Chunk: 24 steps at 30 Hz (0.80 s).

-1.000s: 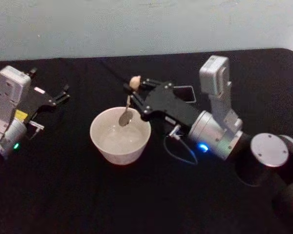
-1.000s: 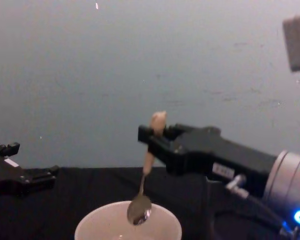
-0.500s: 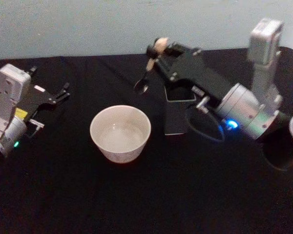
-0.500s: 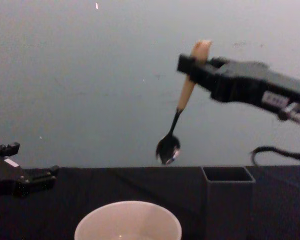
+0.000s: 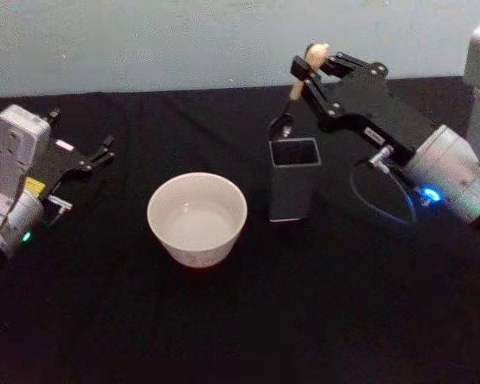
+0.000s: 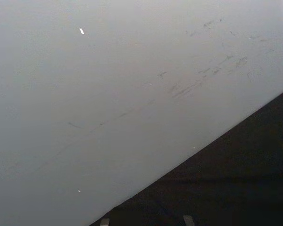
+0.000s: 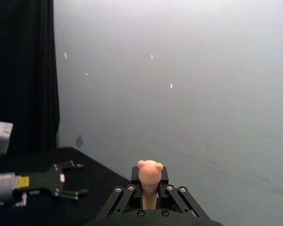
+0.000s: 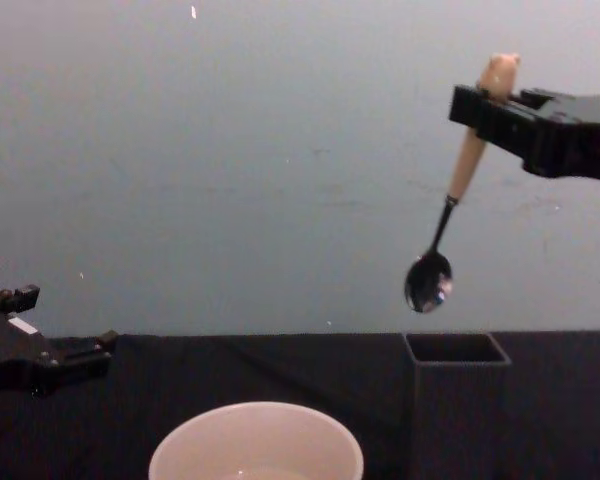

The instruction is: Pick up the stirring spoon with one hand, stir inside the cup, then place it back in its original position.

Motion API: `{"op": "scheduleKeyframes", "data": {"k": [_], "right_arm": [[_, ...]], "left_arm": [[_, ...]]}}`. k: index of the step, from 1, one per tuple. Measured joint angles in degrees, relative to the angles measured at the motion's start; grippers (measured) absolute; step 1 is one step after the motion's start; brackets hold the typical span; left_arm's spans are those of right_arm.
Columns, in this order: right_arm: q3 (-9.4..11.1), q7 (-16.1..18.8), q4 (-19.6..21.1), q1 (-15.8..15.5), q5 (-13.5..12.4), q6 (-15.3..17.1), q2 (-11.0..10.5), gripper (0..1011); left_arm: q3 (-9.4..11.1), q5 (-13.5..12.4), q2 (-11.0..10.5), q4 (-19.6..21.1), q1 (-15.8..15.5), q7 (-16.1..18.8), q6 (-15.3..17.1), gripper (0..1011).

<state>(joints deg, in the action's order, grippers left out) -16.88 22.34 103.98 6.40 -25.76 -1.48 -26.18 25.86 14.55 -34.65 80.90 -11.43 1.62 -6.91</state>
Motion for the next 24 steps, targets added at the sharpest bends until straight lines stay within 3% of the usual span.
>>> {"op": "scheduleKeyframes", "data": {"k": [11,24], "right_arm": [[0.8,-0.74,0.07,-1.31,0.85,1.86,-1.31,204],[-1.14,-2.37,-4.32,0.5,3.97,3.83,0.82,204]], "left_arm": [[0.0,0.0,0.0,0.0,0.0,0.0,0.0,1001],[0.0,0.0,0.0,0.0,0.0,0.0,0.0,1001]]}}
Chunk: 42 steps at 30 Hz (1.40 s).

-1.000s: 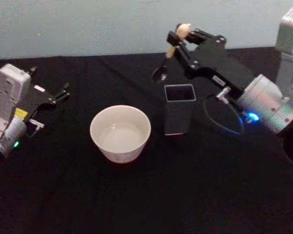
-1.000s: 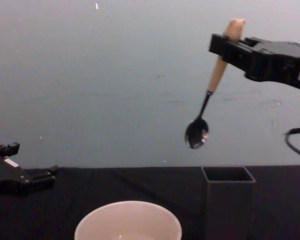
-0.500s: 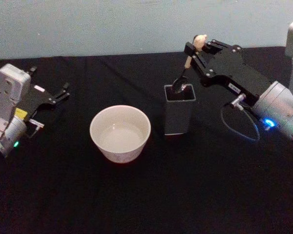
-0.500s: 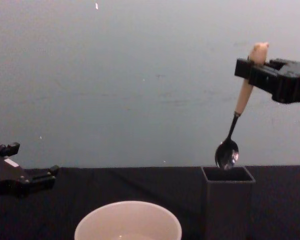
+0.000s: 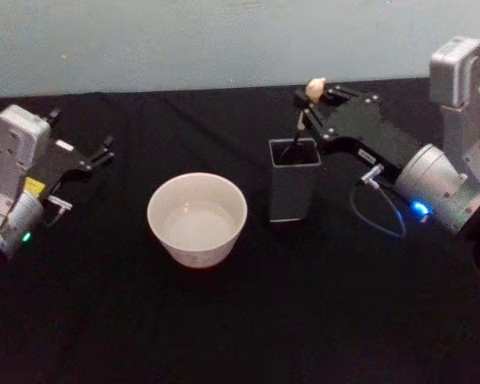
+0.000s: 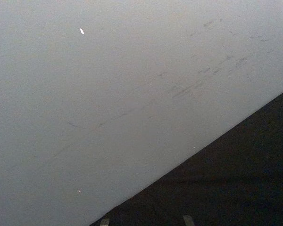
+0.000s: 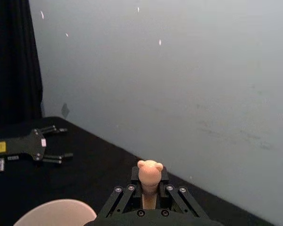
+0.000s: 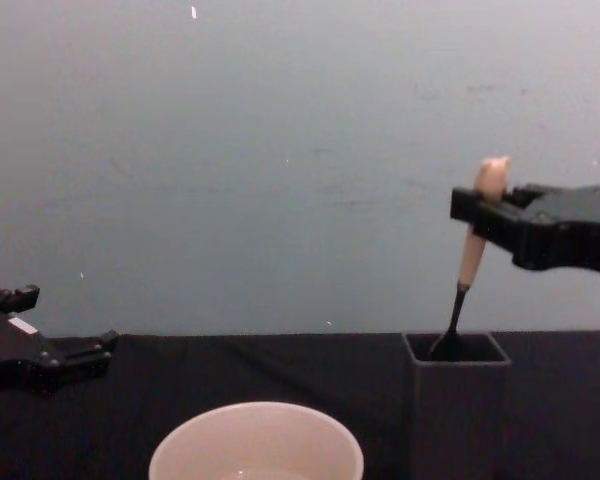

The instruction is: Pick up the stirring spoon with one hand, stir inside the cup, then place it back in its original position.

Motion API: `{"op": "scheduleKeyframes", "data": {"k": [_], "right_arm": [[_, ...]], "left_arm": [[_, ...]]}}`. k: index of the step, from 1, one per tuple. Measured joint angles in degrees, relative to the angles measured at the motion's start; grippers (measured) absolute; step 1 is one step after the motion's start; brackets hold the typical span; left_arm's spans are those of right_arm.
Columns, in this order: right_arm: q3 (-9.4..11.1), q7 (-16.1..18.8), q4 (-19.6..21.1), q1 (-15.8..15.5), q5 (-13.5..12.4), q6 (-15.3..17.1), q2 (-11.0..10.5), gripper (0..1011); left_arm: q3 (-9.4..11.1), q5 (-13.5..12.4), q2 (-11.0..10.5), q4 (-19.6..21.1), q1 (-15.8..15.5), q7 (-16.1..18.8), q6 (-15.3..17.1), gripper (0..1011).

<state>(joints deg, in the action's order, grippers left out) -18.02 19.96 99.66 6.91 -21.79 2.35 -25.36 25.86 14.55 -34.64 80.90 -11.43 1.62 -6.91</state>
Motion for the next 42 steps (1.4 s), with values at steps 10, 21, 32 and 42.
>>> {"op": "scheduleKeyframes", "data": {"k": [10,21,32,42], "right_arm": [[-1.47,-2.01,-3.25,1.09,2.15,4.09,2.28,204],[-2.59,-2.92,-7.01,2.19,4.89,6.16,4.22,204],[-2.73,-2.77,-8.2,2.25,6.53,7.0,5.06,204],[-2.73,-2.75,-8.15,2.21,6.41,6.96,5.01,204]], "left_arm": [[0.0,0.0,0.0,0.0,0.0,0.0,0.0,1001],[0.0,0.0,0.0,0.0,0.0,0.0,0.0,1001],[0.0,0.0,0.0,-0.01,0.0,0.0,0.0,1001],[0.0,0.0,0.0,0.0,0.0,0.0,0.0,1001]]}}
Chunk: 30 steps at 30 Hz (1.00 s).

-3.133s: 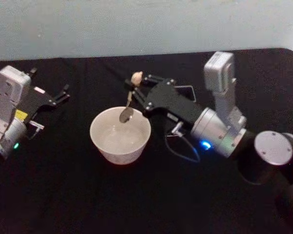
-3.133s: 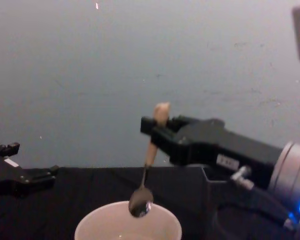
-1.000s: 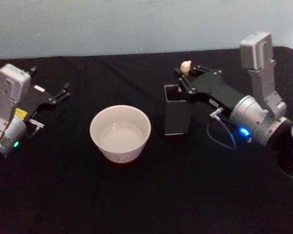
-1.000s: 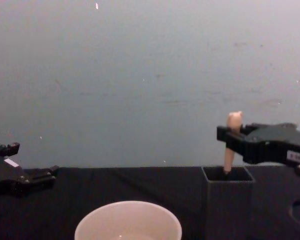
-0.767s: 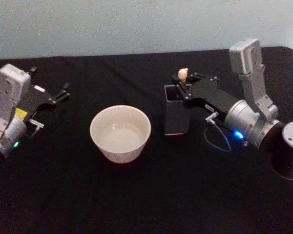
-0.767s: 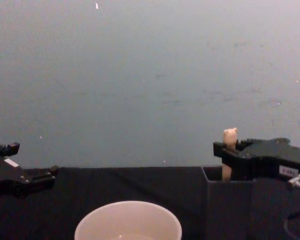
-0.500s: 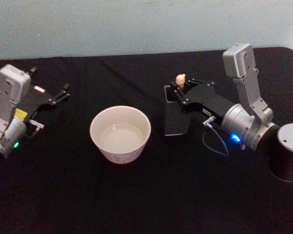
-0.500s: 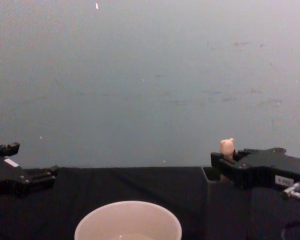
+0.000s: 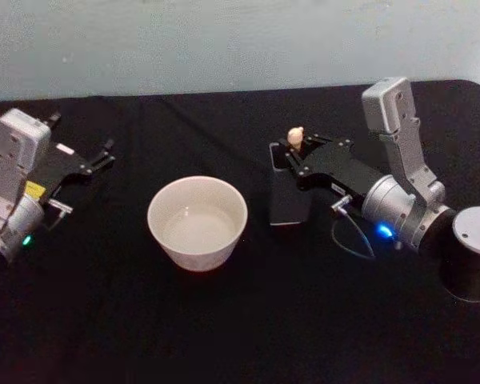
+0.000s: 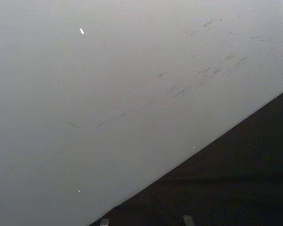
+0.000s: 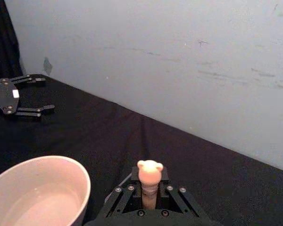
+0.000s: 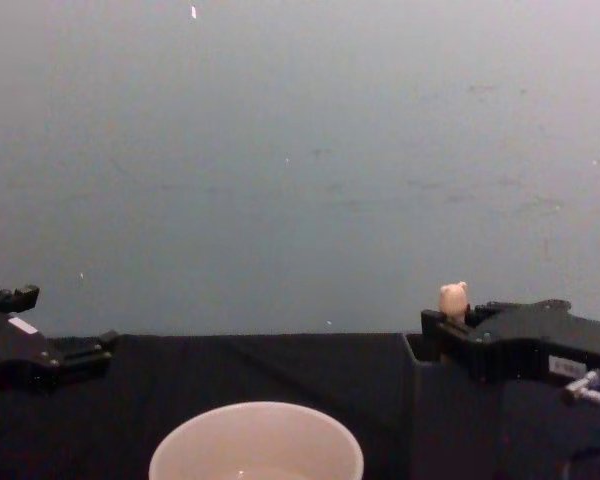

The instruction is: Pick up the stirring spoon with one hand, stir inside the cup, then place it back in its original position.

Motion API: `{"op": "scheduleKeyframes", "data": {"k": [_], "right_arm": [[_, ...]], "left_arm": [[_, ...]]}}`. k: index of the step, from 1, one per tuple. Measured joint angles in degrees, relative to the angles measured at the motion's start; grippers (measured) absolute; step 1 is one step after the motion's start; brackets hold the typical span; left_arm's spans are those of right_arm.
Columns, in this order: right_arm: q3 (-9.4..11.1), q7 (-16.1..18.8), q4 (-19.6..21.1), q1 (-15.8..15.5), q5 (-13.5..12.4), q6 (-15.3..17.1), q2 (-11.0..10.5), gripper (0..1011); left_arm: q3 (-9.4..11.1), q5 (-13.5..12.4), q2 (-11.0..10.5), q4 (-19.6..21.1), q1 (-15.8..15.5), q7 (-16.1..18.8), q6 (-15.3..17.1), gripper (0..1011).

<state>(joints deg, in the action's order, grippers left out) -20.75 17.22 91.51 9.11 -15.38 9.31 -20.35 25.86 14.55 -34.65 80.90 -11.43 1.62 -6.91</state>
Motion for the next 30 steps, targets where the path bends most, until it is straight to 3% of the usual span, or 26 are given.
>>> {"op": "scheduleKeyframes", "data": {"k": [7,22,30], "right_arm": [[0.03,0.03,0.04,0.0,-0.15,-0.03,-0.03,347],[0.08,0.11,0.12,0.0,-0.27,-0.09,-0.08,841],[0.13,0.25,0.13,0.0,-0.37,-0.11,-0.08,1003]], "left_arm": [[0.0,0.0,0.0,0.0,0.0,0.0,0.0,1001],[0.0,0.0,0.0,0.0,0.0,0.0,0.0,1001],[0.0,-0.01,0.0,0.0,0.0,0.0,0.0,1001]]}}
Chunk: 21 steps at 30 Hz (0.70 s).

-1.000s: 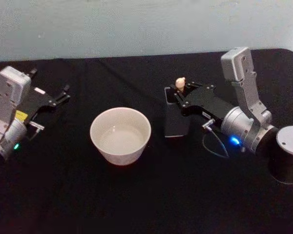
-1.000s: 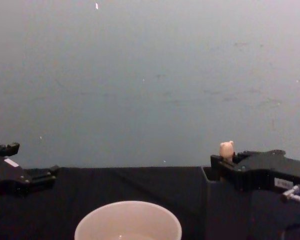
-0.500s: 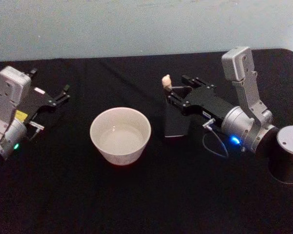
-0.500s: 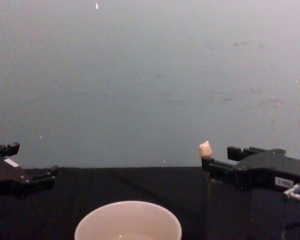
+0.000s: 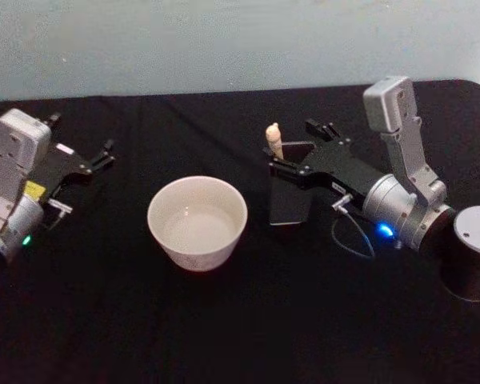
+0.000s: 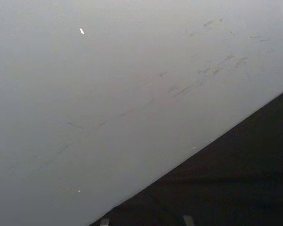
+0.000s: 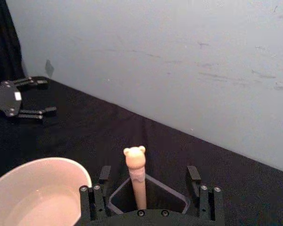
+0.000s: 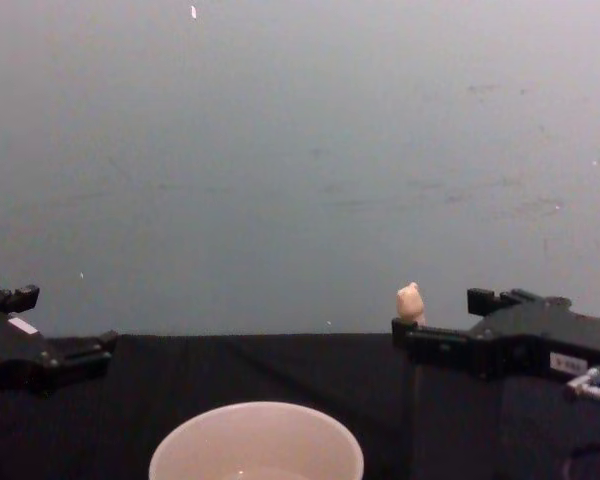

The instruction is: Pick up the stirring spoon with one hand, stir inside the cup, then place it back in its original position.

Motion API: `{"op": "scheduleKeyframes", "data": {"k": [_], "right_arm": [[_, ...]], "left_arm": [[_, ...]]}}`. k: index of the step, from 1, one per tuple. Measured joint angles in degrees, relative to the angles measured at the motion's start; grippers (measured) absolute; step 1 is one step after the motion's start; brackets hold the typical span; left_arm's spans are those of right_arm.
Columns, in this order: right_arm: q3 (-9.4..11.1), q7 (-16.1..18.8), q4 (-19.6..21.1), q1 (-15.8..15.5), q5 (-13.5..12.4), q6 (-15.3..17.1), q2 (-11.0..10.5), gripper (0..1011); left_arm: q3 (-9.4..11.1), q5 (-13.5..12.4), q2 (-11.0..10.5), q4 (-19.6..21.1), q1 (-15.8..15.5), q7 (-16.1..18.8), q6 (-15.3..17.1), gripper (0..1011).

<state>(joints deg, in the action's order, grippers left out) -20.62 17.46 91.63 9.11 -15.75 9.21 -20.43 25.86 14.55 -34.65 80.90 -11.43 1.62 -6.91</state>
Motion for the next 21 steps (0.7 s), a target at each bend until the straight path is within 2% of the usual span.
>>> {"op": "scheduleKeyframes", "data": {"k": [4,8,11,13,17,20,21], "right_arm": [[0.55,0.88,0.53,-0.09,-0.79,-0.51,0.1,1000],[2.58,2.55,3.03,-0.42,-4.12,-3.25,0.48,1000],[4.06,2.05,4.0,-0.49,-5.78,-5.15,1.07,1000],[4.82,0.98,4.13,-0.49,-6.02,-6.04,1.48,1000],[6.2,-3.36,2.86,-0.04,-4.53,-7.01,2.9,1000],[7.06,-8.64,-0.54,0.7,-0.45,-6.91,4.44,1000],[7.06,-8.64,-0.54,0.7,-0.45,-6.91,4.44,1000]], "left_arm": [[0.0,0.0,0.0,0.0,0.0,0.0,0.0,1001],[0.0,0.0,0.0,0.0,0.0,0.0,0.0,1001],[0.0,0.0,0.0,0.0,0.0,0.0,0.0,1001],[0.0,0.0,0.0,0.0,0.0,0.0,0.0,1001],[0.0,0.0,0.0,0.0,0.0,0.0,0.0,1001],[0.0,0.0,0.0,0.0,0.0,0.0,0.0,1001],[0.0,0.0,0.0,0.0,0.0,0.0,0.0,1001]]}}
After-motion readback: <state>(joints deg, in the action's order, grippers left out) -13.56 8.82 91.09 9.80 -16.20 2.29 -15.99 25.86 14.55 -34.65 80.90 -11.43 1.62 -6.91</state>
